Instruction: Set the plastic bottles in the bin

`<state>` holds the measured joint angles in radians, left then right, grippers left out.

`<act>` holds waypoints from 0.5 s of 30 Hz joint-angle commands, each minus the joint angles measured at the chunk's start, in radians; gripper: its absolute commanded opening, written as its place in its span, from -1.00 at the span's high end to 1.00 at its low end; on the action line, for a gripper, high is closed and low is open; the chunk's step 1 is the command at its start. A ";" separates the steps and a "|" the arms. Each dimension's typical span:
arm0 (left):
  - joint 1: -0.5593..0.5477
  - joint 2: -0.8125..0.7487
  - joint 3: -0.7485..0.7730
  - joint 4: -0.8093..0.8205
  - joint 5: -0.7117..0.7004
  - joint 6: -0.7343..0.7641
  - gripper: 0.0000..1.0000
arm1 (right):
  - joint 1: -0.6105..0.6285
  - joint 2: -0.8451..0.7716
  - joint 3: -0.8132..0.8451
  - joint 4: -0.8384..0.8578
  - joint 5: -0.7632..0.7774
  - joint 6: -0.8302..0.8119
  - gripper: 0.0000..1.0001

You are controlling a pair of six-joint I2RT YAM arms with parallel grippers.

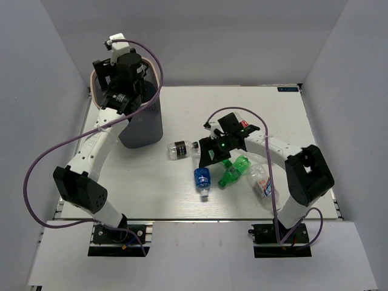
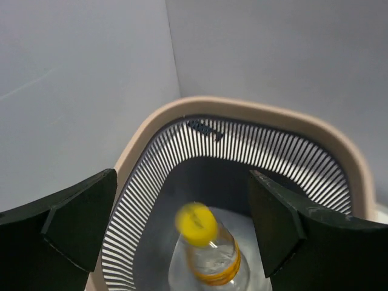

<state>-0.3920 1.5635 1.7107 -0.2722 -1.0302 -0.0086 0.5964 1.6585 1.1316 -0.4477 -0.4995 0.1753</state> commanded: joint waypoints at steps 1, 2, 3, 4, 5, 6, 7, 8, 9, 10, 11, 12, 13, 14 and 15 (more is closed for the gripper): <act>0.022 -0.023 0.064 -0.127 0.120 -0.090 -0.98 | 0.037 0.040 0.037 0.043 0.091 0.050 -0.78; 0.022 -0.023 0.064 -0.127 0.142 -0.056 -0.98 | 0.046 0.052 0.049 0.038 0.126 0.053 -0.78; -0.001 -0.046 0.064 -0.127 0.198 -0.041 -0.98 | 0.054 0.070 0.053 0.034 0.160 0.062 -0.78; -0.010 -0.065 0.038 -0.115 0.240 -0.015 -0.98 | 0.068 0.092 0.068 0.026 0.197 0.072 -0.81; -0.010 -0.083 0.027 -0.105 0.302 0.008 -0.98 | 0.074 0.107 0.077 0.024 0.216 0.075 -0.81; -0.019 -0.101 0.014 -0.122 0.466 0.009 -0.98 | 0.075 0.116 0.079 0.030 0.217 0.078 -0.81; -0.019 -0.146 -0.031 -0.122 0.563 0.027 -0.98 | 0.077 0.119 0.077 0.035 0.217 0.081 -0.81; -0.019 -0.166 -0.054 -0.122 0.650 0.050 -0.96 | 0.086 0.133 0.076 0.059 0.236 0.088 -0.81; -0.028 -0.181 -0.075 -0.131 0.858 0.064 -0.96 | 0.088 0.135 0.074 0.069 0.245 0.090 -0.81; -0.028 -0.190 -0.103 -0.149 0.942 0.076 -0.96 | 0.094 0.144 0.074 0.073 0.251 0.096 -0.81; -0.040 -0.191 -0.112 -0.177 1.023 0.076 -0.96 | 0.104 0.155 0.076 0.093 0.274 0.105 -0.81; -0.041 -0.181 -0.123 -0.244 1.149 0.090 -0.96 | 0.111 0.159 0.074 0.095 0.312 0.105 -0.81; -0.065 -0.181 -0.155 -0.277 1.174 0.090 -0.96 | 0.114 0.168 0.077 0.098 0.329 0.118 -0.81; -0.074 -0.181 -0.183 -0.300 1.197 0.099 -0.96 | 0.114 0.191 0.085 0.095 0.357 0.119 -0.81; -0.074 -0.210 -0.216 -0.314 1.208 0.099 -0.96 | 0.112 0.211 0.095 0.078 0.368 0.128 -0.78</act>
<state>-0.4458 1.3712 1.5723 -0.4538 -0.1059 0.0547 0.7021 1.8290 1.1786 -0.3920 -0.2268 0.2680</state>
